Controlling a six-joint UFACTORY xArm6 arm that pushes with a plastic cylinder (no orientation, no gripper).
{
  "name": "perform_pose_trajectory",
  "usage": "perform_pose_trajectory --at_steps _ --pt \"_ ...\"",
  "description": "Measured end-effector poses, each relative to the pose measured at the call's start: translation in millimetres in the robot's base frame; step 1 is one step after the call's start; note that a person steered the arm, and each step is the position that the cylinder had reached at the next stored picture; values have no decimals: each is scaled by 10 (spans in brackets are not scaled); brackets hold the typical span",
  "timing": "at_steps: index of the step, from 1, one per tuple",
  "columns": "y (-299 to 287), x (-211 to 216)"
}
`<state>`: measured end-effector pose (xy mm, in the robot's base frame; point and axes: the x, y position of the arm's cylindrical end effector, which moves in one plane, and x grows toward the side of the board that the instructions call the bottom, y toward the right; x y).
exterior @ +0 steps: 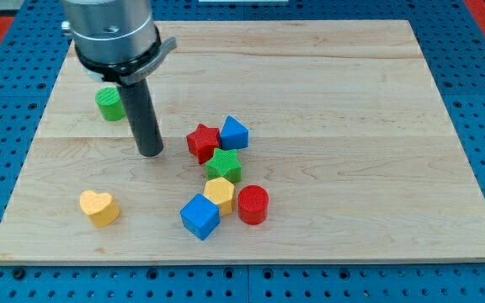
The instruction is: Push the red star into green star
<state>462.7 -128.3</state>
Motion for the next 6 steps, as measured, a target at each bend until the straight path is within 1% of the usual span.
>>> perform_pose_trajectory --at_steps 1,2,3,5,6 --pt "151 -358" --pt "746 -405" --pt "952 -375" --pt "962 -7" --pt "1157 -39"
